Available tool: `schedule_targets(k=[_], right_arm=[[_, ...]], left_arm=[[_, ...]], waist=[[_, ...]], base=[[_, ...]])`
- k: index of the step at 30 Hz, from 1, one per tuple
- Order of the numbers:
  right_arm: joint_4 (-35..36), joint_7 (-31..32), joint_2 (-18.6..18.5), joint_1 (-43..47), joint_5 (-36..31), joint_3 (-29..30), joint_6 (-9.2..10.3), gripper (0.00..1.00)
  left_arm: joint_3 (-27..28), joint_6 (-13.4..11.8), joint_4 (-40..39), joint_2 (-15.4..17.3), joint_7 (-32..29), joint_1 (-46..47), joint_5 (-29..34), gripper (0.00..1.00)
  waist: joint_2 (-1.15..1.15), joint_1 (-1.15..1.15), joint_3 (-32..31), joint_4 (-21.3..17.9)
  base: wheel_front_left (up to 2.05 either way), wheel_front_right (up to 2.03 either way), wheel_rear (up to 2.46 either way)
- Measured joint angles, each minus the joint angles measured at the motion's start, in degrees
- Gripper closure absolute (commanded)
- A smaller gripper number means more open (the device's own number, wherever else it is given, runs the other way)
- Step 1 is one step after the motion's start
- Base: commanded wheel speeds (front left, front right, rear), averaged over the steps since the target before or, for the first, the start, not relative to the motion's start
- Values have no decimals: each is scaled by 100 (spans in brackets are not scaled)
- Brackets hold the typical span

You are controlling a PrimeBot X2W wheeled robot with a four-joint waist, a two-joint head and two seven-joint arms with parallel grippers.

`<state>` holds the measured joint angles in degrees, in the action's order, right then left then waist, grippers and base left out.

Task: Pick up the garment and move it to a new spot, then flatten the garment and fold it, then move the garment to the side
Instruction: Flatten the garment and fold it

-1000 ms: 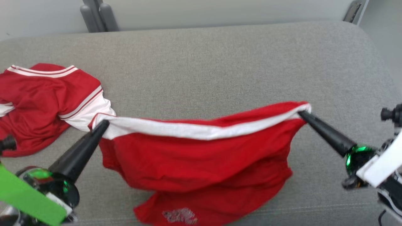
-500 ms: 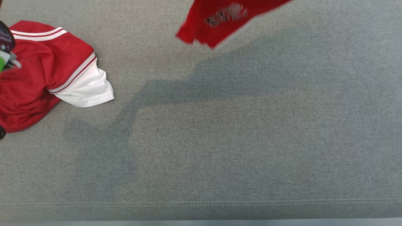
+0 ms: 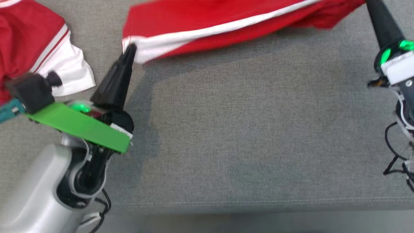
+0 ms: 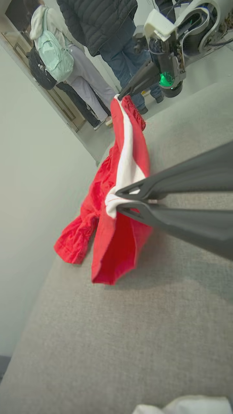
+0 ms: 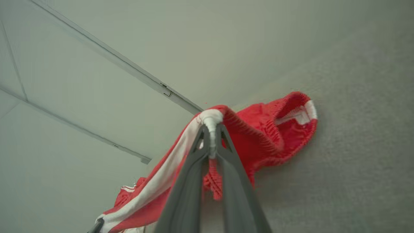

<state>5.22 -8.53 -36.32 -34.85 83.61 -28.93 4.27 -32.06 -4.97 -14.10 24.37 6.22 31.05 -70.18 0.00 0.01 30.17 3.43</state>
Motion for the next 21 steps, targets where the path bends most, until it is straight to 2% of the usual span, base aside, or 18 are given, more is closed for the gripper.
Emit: schedule_targets(k=[5,11,14,21], right_arm=[[-470,-261,149,750,0,-198,-370,100],[-784,-357,130,1188,4,-178,-746,100],[-913,-359,101,1468,56,-175,-886,100],[-862,-360,93,2083,110,-423,-1027,100]], left_arm=[[-82,257,538,-229,544,-916,-31,100],[-124,576,858,-303,695,-1124,-43,100],[-114,697,982,-305,697,-1157,-21,100],[-74,804,1194,-296,703,-1608,-7,100]], waist=[[0,0,278,-57],[0,0,137,-108],[0,0,-39,-90],[0,0,-549,-18]], base=[[0,0,0],[0,0,0],[0,0,0],[0,0,0]])
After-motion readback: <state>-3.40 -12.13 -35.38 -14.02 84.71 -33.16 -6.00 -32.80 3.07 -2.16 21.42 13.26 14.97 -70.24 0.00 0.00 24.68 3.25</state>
